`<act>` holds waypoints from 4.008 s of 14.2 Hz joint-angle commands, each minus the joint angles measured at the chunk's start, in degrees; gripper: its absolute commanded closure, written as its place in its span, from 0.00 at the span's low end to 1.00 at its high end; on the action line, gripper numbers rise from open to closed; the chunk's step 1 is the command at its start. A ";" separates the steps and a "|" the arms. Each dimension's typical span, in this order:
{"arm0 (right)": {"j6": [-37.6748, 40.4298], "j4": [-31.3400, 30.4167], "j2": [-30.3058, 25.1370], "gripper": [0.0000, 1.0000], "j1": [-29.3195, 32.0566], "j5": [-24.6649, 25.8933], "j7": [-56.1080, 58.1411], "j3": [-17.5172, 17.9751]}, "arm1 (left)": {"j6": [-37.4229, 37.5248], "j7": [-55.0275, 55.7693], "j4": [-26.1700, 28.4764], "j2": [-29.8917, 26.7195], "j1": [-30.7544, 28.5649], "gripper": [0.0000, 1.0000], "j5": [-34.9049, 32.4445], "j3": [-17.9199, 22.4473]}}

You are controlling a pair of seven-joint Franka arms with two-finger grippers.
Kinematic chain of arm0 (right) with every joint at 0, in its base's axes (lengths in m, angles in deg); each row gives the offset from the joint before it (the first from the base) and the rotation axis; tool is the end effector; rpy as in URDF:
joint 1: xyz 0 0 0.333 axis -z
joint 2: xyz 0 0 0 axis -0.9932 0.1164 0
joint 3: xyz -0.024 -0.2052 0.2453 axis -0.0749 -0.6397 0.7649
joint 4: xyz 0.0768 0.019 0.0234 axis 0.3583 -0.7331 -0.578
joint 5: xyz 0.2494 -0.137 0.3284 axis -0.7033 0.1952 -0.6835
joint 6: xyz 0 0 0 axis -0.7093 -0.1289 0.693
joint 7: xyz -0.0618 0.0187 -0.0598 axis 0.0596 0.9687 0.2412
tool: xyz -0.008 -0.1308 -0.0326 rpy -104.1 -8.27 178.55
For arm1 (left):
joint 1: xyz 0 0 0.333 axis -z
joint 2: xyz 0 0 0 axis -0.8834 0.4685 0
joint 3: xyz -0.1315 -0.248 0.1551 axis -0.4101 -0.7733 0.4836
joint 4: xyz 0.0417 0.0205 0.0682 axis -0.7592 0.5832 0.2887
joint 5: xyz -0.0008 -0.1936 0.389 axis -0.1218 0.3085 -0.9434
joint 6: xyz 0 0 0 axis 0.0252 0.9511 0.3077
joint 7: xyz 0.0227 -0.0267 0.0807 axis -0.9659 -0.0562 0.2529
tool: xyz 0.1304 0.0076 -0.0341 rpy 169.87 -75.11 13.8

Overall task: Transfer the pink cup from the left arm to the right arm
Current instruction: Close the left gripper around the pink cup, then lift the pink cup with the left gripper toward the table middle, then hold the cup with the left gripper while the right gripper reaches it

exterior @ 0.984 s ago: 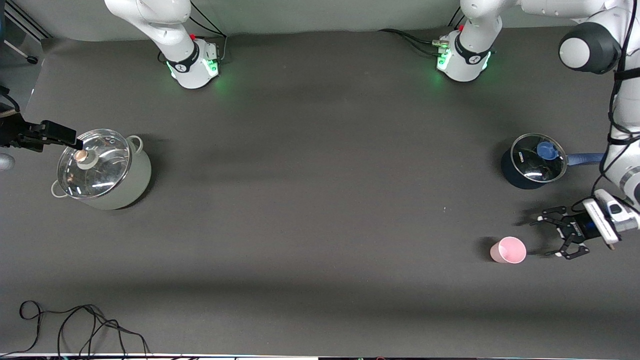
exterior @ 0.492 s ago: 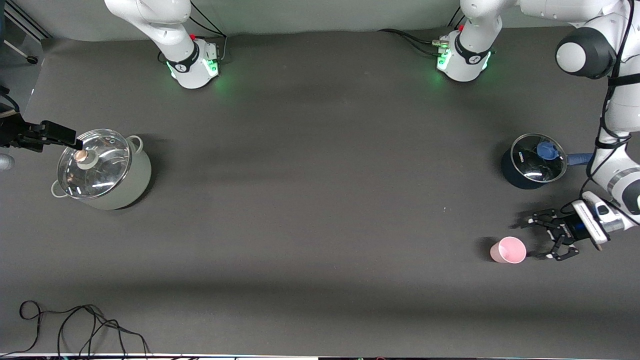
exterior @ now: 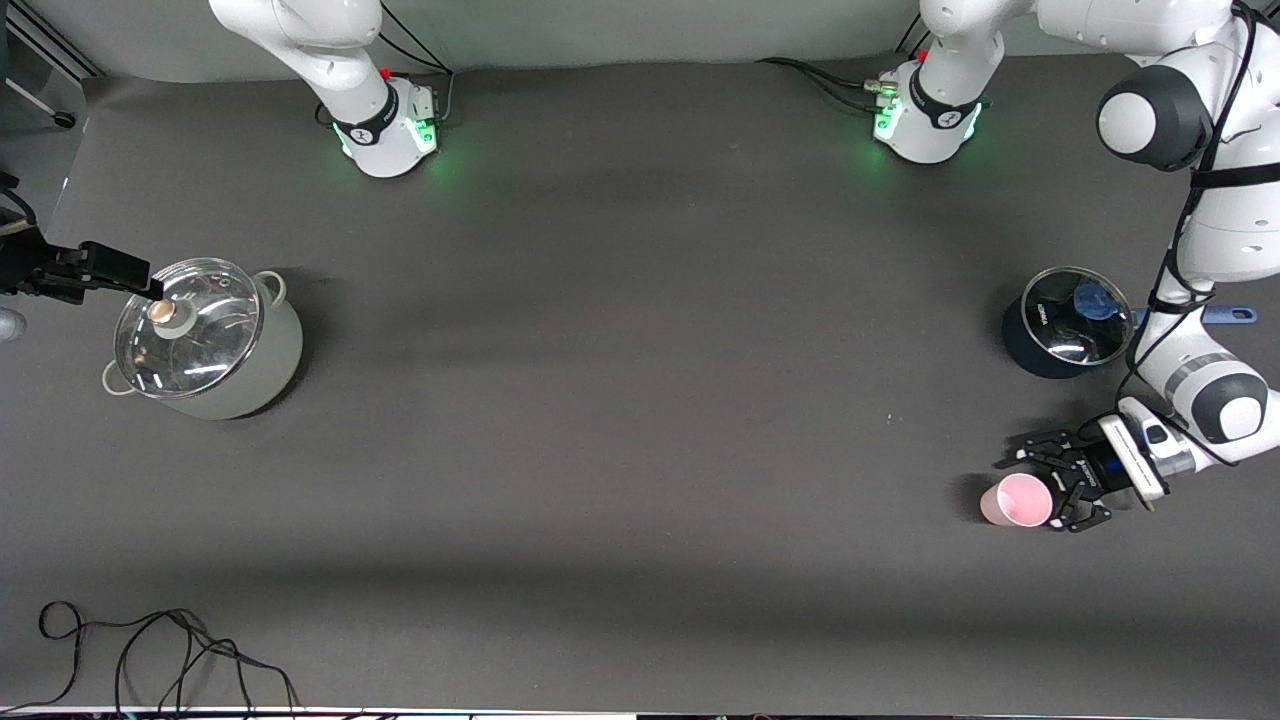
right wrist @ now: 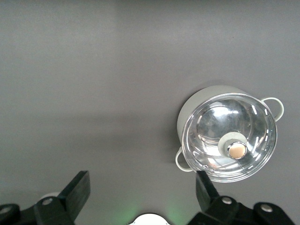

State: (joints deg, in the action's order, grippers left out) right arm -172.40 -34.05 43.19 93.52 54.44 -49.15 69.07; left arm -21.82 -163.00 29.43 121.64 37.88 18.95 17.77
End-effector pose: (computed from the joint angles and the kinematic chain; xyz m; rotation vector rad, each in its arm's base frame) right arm 0.5954 -0.0493 0.5818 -3.0951 0.0286 0.1905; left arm 0.6914 0.1796 0.0346 1.7214 -1.3385 1.2125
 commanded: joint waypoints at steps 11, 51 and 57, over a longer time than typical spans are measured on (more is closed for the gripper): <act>0.88 1.66 0.78 0.00 0.26 0.78 0.24 0.19 | -2.21 2.56 1.75 -0.53 0.62 0.23 2.82 -2.02; 0.09 14.93 5.52 0.06 -22.66 -12.76 -73.90 -0.69 | -75.68 27.87 32.96 -53.53 4.48 0.70 45.53 -69.35; -3.59 19.24 7.81 0.05 -33.83 -12.84 -92.72 -0.69 | -77.36 28.49 31.72 -53.26 5.63 0.70 45.45 -69.35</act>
State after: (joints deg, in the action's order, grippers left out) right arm -175.20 -18.25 49.29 62.62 42.77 -136.56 69.09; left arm -97.95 -135.20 61.92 69.15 42.77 63.38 -51.91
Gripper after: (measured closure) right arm 0.053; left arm 0.348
